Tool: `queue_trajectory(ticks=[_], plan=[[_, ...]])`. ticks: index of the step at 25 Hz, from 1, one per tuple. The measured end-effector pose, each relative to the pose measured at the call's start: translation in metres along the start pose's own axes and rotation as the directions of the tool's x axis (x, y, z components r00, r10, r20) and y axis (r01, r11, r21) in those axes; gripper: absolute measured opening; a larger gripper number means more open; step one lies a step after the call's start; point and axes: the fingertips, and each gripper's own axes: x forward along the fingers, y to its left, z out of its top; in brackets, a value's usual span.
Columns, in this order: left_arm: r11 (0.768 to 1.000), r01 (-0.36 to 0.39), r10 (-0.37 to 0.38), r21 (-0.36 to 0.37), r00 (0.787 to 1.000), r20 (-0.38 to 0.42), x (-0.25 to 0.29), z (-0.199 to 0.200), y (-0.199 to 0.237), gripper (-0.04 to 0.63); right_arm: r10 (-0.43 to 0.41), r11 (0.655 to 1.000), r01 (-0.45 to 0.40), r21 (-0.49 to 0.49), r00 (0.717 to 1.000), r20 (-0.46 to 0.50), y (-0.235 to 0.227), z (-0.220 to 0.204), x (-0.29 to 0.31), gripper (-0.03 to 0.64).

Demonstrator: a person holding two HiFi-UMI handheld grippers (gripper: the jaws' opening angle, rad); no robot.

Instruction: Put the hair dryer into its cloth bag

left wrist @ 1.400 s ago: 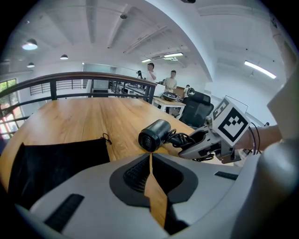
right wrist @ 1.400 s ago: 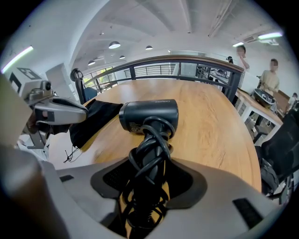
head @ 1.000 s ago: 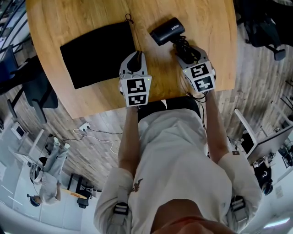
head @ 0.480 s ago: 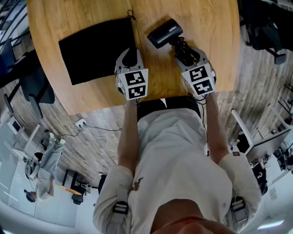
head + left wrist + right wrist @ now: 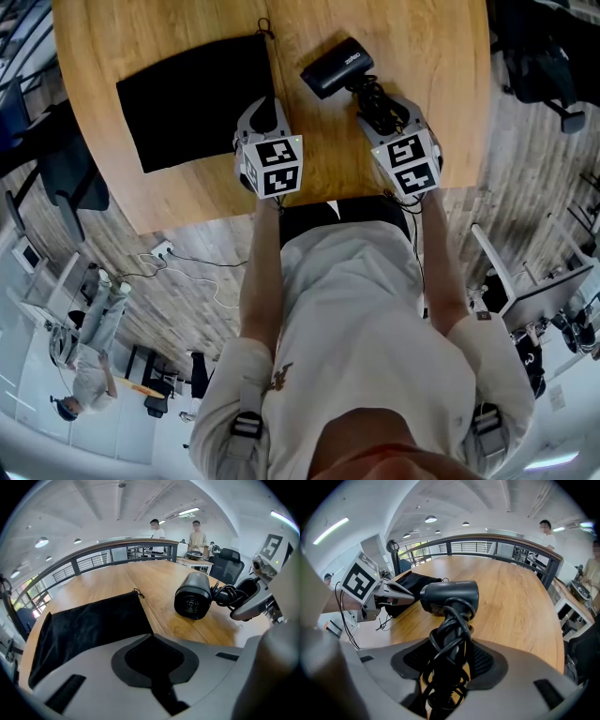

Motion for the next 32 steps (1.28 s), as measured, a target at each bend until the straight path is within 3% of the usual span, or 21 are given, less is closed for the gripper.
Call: queue_trajectory(ticks=[14,32], plan=[[0.993,0.068,-0.060,-0.099,0.995,0.079,-0.033,0.014,0.007,0.020,0.033,0.998,-0.032,-0.056,0.999,0.016,0.014,0.007,-0.003,0.239],[0.987,0.098,-0.080,-0.126,0.986,0.145,-0.057,0.031,0.015,0.020,0.154,0.963,-0.162,-0.215,0.987,-0.055,0.056,0.021,0.016,0.239]])
